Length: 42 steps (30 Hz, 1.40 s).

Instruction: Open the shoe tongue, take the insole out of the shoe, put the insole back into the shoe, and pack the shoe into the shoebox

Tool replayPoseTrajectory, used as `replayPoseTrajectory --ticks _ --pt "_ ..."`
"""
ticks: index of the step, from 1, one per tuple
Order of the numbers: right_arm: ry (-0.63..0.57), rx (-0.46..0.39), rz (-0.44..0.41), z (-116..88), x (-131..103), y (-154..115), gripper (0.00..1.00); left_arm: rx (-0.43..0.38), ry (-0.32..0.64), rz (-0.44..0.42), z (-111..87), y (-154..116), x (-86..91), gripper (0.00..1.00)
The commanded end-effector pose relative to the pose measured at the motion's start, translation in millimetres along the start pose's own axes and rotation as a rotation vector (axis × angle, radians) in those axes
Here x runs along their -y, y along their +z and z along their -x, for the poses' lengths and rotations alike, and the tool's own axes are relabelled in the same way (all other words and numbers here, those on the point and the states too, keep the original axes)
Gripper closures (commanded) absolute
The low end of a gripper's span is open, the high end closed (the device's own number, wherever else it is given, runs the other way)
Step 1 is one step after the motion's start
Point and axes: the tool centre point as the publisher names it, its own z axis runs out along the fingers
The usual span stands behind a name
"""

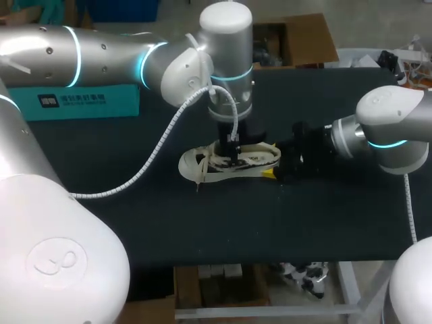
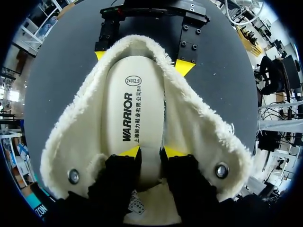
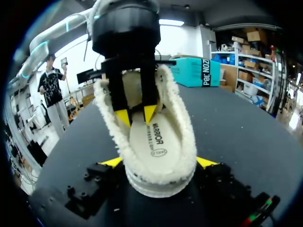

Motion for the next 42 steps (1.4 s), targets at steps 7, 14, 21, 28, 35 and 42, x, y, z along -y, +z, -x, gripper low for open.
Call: replayPoseTrajectory --ticks 7,14,21,28,35,42 --pt "0.000 -0.001 0.003 4.5 5.4 4.5 1.00 0.067 0.032 0.024 7.8 53.5 8.8 0.67" --pt "0.000 -0.001 0.003 4.5 5.4 4.5 1.00 0.162 0.036 0.046 21.2 78.7 9.9 0.66" --pt "0.000 -0.001 0.003 4.5 5.4 4.5 1.00 0.231 0.023 0.051 54.5 96.8 9.3 0.66" --pt "0.000 -0.001 0.003 4.5 5.4 4.5 1.00 0.274 0.032 0.059 81.5 112.9 9.3 0.67" --pt "0.000 -0.001 0.003 4.5 5.4 4.5 1.00 0.263 0.047 0.041 92.4 111.3 5.8 1.00" --pt "0.000 -0.001 0.003 4.5 5.4 4.5 1.00 0.239 0.087 -0.033 76.2 60.5 5.1 1.00"
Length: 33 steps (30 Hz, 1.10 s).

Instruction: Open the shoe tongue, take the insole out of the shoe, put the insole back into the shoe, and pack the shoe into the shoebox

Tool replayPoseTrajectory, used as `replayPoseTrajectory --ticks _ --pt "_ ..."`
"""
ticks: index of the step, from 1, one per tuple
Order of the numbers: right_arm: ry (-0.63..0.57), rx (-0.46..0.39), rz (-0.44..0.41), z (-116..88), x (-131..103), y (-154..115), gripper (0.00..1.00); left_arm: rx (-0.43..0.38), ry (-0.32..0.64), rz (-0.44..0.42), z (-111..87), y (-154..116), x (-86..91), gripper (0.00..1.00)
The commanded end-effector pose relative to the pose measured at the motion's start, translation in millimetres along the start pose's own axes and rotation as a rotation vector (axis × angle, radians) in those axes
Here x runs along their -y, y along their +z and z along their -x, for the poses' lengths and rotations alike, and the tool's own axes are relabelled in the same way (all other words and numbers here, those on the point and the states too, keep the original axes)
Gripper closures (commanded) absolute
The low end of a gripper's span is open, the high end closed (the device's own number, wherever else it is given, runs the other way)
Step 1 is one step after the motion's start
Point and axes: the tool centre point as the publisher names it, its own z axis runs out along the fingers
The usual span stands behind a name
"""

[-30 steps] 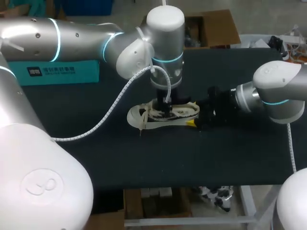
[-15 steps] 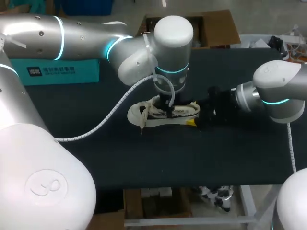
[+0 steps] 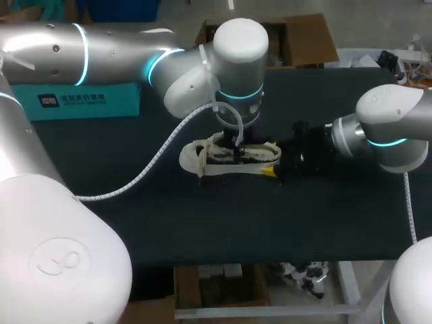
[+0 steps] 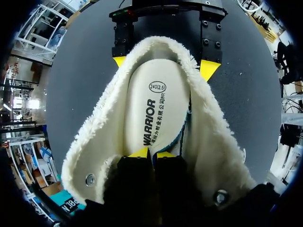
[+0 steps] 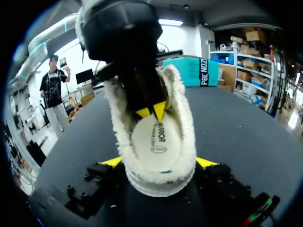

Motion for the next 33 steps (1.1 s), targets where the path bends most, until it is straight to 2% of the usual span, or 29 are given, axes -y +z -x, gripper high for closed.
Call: replayPoseTrajectory --ticks 1,8,16,23,32,33 --pt "-0.003 -0.007 0.003 -1.3 5.1 5.0 1.00 -0.003 0.008 -0.065 15.9 63.4 -4.9 1.00" --pt "-0.003 -0.007 0.003 -1.3 5.1 5.0 1.00 -0.043 0.027 -0.196 6.9 5.7 0.2 1.00" --pt "-0.003 -0.007 0.003 -1.3 5.1 5.0 1.00 -0.075 0.047 -0.287 -2.7 -33.2 7.0 1.00" --pt "-0.003 -0.007 0.003 -1.3 5.1 5.0 1.00 -0.099 0.044 -0.339 -5.4 -51.7 11.7 1.00" --pt "-0.003 -0.007 0.003 -1.3 5.1 5.0 1.00 -0.121 0.039 -0.350 -4.3 -56.7 15.8 1.00" --pt "-0.003 -0.007 0.003 -1.3 5.1 5.0 1.00 -0.123 0.038 -0.347 -4.0 -55.9 16.7 0.91"
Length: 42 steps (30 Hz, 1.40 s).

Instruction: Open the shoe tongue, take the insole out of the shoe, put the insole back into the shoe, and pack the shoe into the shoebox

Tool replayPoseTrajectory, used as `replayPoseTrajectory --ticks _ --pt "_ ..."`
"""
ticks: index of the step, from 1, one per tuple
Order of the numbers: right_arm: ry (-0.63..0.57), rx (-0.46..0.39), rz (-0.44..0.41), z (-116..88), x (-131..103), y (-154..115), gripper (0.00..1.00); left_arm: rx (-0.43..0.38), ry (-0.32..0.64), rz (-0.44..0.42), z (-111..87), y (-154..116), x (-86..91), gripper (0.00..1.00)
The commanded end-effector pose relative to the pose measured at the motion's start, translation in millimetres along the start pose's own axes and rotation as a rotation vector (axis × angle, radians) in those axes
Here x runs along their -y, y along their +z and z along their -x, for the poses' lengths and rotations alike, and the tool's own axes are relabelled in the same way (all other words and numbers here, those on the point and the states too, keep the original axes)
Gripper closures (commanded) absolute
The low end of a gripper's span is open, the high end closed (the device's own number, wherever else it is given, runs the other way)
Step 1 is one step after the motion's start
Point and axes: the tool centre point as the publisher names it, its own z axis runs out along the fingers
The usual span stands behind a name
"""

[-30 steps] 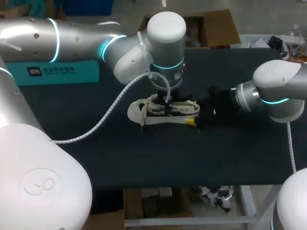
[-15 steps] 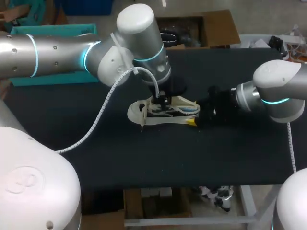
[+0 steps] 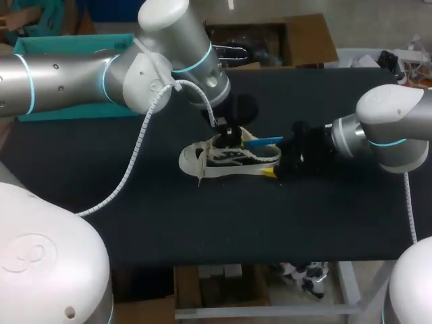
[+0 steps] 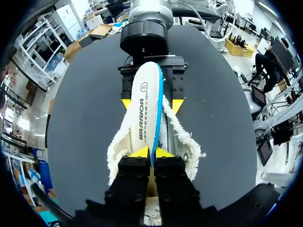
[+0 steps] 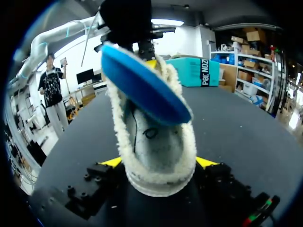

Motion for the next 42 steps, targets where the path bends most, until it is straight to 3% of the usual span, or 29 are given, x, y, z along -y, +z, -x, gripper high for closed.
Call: replayPoseTrajectory --ticks 1,3,5,14,21,23,32,42 --pt "-0.001 -0.002 0.002 0.8 5.1 4.9 1.00 -0.006 -0.003 0.011 1.5 2.0 3.1 0.85" --pt "-0.001 -0.002 0.002 0.8 5.1 4.9 1.00 -0.005 -0.004 0.010 1.0 0.5 5.5 0.66" --pt "-0.001 -0.002 0.002 0.8 5.1 4.9 1.00 0.003 0.000 0.008 0.2 -1.7 8.6 0.63" --pt "-0.001 -0.002 0.002 0.8 5.1 4.9 1.00 0.036 0.010 0.019 -5.3 -2.6 26.4 0.60" --pt "-0.001 -0.002 0.002 0.8 5.1 4.9 1.00 0.036 0.010 0.019 -5.8 -2.7 27.0 0.60" --pt "-0.001 -0.002 0.002 0.8 5.1 4.9 1.00 0.072 0.028 0.028 -14.0 -0.7 38.1 0.55" --pt "-0.001 -0.002 0.002 0.8 5.1 4.9 1.00 0.049 0.091 0.031 -17.4 8.4 49.6 0.52" --pt "-0.001 -0.002 0.002 0.8 5.1 4.9 1.00 0.024 0.111 0.040 -7.3 30.6 54.4 0.53"
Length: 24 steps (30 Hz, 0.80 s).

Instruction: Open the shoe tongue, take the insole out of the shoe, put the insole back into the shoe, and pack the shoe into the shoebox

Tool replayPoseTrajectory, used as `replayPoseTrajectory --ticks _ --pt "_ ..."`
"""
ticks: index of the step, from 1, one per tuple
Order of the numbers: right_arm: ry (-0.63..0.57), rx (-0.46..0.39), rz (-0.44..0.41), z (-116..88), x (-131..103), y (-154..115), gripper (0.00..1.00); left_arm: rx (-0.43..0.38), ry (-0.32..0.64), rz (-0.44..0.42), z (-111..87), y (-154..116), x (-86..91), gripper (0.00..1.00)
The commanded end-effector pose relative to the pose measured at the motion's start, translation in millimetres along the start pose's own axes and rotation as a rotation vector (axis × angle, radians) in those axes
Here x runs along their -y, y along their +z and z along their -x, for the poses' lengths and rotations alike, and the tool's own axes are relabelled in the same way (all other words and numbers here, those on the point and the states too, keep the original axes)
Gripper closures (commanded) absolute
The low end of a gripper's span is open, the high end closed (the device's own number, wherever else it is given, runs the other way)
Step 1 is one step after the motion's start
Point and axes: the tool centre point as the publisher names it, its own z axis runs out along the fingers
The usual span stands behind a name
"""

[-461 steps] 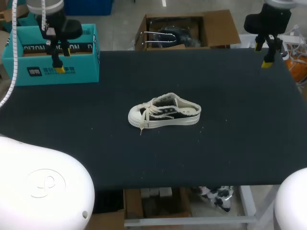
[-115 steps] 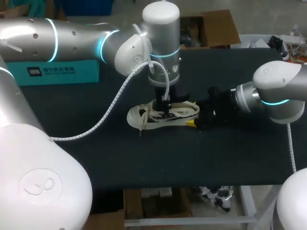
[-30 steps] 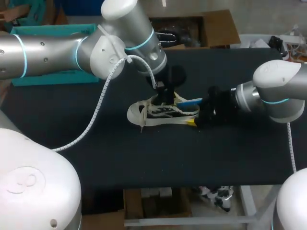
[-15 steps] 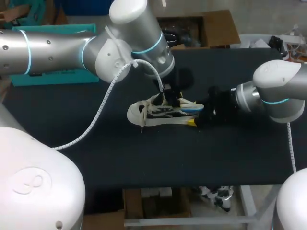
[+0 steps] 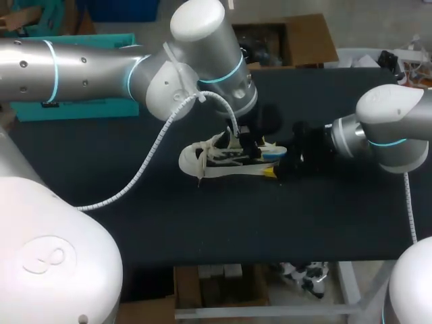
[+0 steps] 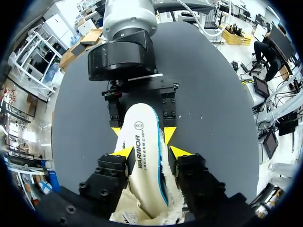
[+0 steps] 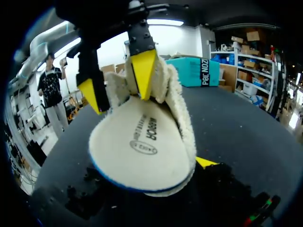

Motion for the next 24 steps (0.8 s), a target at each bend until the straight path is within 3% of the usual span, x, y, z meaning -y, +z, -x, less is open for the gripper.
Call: replayPoseTrajectory --ticks 1,10,24 --pt "-0.001 -0.002 0.002 0.9 5.1 4.8 1.00 -0.017 0.004 -0.002 9.4 14.5 5.1 0.53" --pt "-0.001 -0.002 0.002 0.9 5.1 4.8 1.00 -0.018 0.013 0.003 18.0 29.0 11.3 0.57" --pt "-0.001 -0.002 0.002 0.9 5.1 4.8 1.00 0.012 -0.005 -0.022 33.4 15.9 6.7 0.62"
